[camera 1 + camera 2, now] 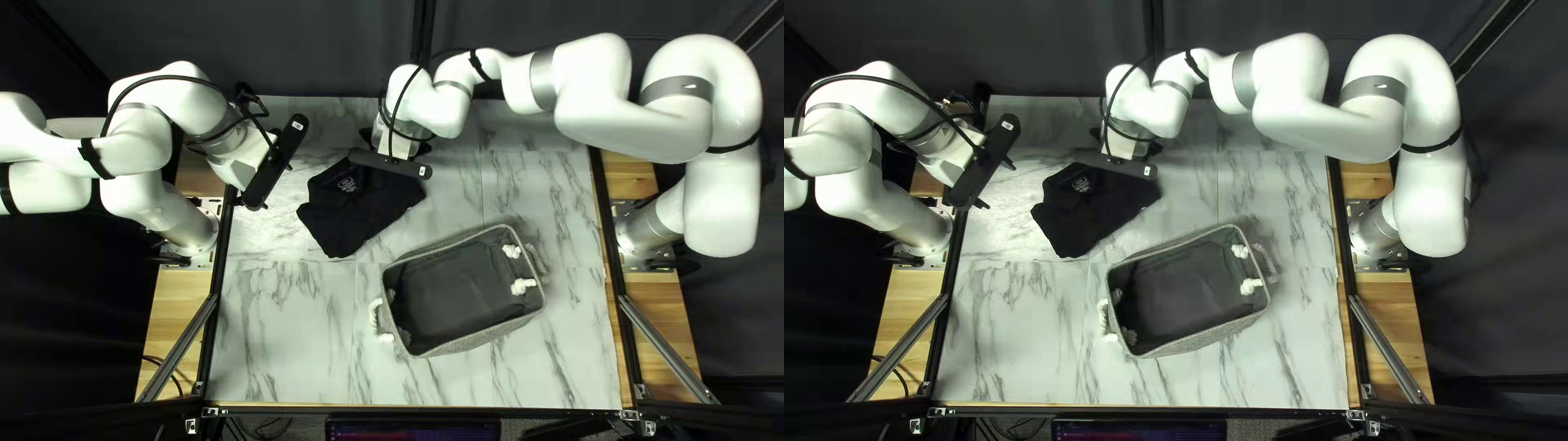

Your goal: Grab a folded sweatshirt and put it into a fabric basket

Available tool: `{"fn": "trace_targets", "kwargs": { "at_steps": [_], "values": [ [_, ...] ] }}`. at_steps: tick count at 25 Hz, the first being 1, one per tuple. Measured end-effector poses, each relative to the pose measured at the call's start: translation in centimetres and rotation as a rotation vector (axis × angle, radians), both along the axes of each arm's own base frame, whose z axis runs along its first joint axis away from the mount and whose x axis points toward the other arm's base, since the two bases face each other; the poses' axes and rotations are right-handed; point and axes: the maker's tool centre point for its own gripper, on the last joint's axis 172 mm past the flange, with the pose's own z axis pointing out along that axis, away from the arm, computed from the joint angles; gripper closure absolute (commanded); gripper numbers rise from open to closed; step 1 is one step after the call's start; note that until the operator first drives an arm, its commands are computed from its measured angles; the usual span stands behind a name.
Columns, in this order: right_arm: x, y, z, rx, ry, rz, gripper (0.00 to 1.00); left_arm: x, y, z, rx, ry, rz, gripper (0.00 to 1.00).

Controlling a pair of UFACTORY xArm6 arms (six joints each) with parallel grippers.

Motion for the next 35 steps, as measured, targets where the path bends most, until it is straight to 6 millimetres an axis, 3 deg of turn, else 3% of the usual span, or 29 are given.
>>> {"fn": "trace_targets", "kwargs": {
  "at_steps": [27,28,29,30,31,35],
  "values": [
    [0.1,-0.3,-2.1,0.001,0.058,-0.063,0.02,0.0,0.0,0.0,0.0,0.0,0.0,0.0],
    [0.2,-0.3,-2.1,0.001,0.059,-0.063,0.08,0.0,0.0,0.0,0.0,0.0,0.0,0.0],
    [0.3,-0.3,-2.1,0.001,0.06,-0.063,0.29,0.0,0.0,0.0,0.0,0.0,0.0,0.0],
    [0.4,-0.3,-2.2,0.002,0.062,-0.062,0.77,0.0,0.0,0.0,0.0,0.0,0.0,0.0],
    [0.4,-0.3,-2.2,0.002,0.063,-0.062,1.0,0.0,0.0,0.0,0.0,0.0,0.0,0.0],
    [0.4,-0.2,-2.2,0.003,0.068,-0.067,1.0,0.0,0.0,0.0,0.0,0.0,0.0,0.0]
  ]
}}
